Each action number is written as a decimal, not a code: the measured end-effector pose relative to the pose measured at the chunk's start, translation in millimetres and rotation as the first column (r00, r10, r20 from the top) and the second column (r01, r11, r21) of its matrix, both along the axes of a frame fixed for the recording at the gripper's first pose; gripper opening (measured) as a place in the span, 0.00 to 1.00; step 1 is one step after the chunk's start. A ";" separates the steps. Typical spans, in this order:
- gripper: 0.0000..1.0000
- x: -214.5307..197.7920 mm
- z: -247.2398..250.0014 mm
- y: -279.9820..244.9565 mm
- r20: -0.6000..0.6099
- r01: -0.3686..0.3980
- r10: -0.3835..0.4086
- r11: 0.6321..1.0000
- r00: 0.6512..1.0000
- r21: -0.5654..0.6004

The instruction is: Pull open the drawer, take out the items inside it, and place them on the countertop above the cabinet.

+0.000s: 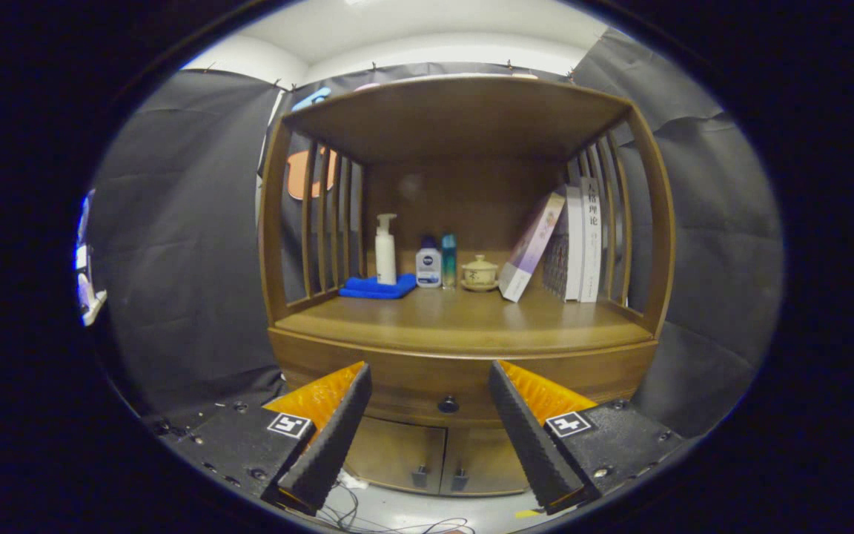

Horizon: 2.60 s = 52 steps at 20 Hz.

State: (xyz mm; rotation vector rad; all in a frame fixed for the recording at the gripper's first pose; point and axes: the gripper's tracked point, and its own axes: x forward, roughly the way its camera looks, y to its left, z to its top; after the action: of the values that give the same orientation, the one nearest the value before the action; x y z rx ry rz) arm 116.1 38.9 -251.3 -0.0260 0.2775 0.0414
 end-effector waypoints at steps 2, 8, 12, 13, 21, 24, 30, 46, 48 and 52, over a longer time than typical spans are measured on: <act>0.96 14.4 -20.1 -3.9 -0.014 0.012 -0.013 1.000 1.000 -0.016; 0.82 45.9 -70.8 -11.5 -0.065 0.050 -0.051 0.999 0.997 -0.014; 0.69 58.7 -89.1 -11.6 -0.059 0.068 -0.070 0.997 0.996 -0.038; 0.65 61.5 -92.3 -13.5 -0.060 0.075 -0.077 0.996 0.995 -0.041; 0.31 73.5 -105.1 -15.5 -0.066 0.122 -0.121 0.992 0.990 0.015; 0.26 71.4 -106.4 -14.7 -0.072 0.140 -0.137 0.990 0.988 0.033; 0.20 67.2 -107.1 -15.3 -0.099 0.144 -0.140 0.989 0.985 0.029; 0.20 -16.6 -100.4 -7.7 -0.106 0.109 -0.104 0.993 0.989 0.044; 0.20 -25.8 -99.9 -6.6 -0.107 0.106 -0.101 0.993 0.989 0.046; 0.20 -39.0 -99.6 -5.7 -0.115 0.101 -0.096 0.994 0.989 0.042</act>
State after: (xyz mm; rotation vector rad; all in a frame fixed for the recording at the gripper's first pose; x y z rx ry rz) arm 77.1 33.2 -350.9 0.0380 0.3900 -0.0489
